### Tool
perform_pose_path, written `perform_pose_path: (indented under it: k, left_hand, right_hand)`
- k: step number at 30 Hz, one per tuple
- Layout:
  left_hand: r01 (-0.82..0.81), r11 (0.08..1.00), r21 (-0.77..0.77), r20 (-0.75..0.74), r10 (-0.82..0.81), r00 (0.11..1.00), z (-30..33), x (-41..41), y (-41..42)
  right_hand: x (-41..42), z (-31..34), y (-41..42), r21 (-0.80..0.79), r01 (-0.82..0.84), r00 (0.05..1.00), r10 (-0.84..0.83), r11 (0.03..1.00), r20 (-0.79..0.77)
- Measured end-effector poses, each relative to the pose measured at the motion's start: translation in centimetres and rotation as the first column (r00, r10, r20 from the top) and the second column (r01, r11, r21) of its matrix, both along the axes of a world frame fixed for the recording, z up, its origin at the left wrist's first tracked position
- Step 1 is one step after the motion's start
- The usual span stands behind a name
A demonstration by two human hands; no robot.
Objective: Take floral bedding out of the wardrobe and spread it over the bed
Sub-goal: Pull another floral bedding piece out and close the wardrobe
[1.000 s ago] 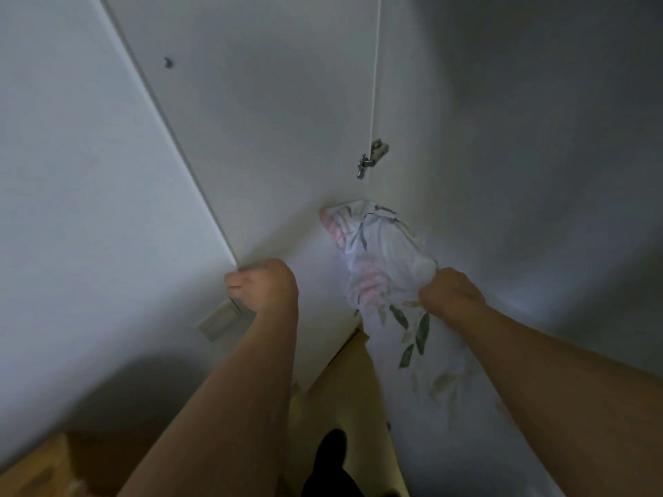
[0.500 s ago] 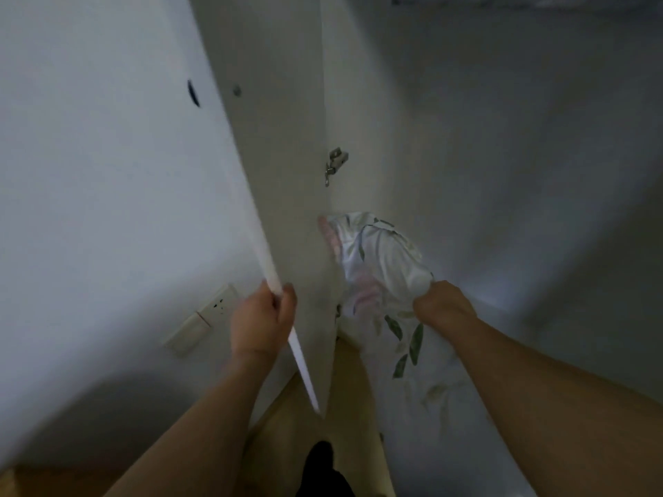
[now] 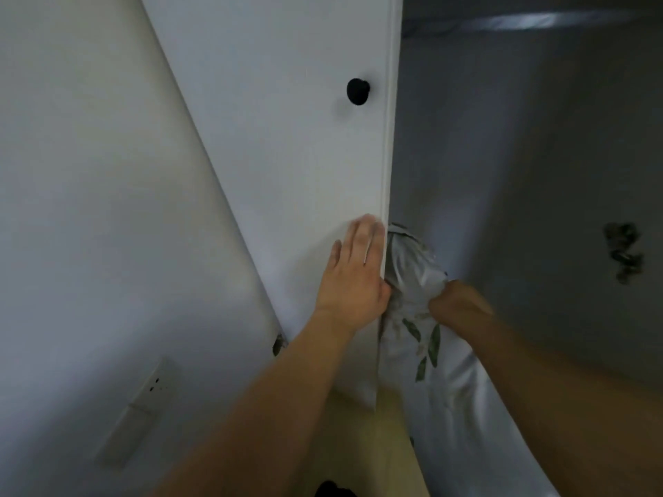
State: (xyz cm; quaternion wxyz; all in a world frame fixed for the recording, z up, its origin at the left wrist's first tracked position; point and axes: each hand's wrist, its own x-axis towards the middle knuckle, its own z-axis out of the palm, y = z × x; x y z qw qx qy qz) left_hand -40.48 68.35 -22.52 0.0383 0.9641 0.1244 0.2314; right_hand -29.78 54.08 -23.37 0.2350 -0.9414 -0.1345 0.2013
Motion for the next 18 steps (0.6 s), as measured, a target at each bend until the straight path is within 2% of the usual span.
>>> perform_pose_path:
  k: [4, 7, 12, 15, 18]
  left_hand:
    - [0.12, 0.978, 0.171, -0.128, -0.098, 0.987, 0.3, 1.6, 2.2]
    - [0.163, 0.968, 0.193, -0.215, -0.121, 0.969, -0.5, 3.1, 3.6]
    - [0.236, 0.967, 0.091, -0.176, -0.218, 0.96, 0.4, 7.5, 4.8]
    - [0.338, 0.932, 0.132, -0.179, -0.313, 0.933, 0.6, 9.2, 7.6]
    - [0.349, 0.921, 0.17, -0.182, -0.319, 0.93, 0.4, 10.5, 8.9]
  right_hand:
    - [1.0, 0.1, 0.1, -0.003, 0.067, 0.998, -0.067, 0.998, -0.001]
    - [2.0, 0.0, 0.6, -0.013, 0.128, 0.992, -0.128, 0.992, -0.015]
    - [2.8, -0.4, 1.8, -0.05, 0.209, 0.977, -0.211, 0.977, -0.04]
    - [3.1, -0.9, 2.7, -0.044, 0.262, 0.963, -0.264, 0.964, -0.052]
    - [3.1, -1.2, 4.0, -0.074, 0.318, 0.944, -0.323, 0.945, -0.065]
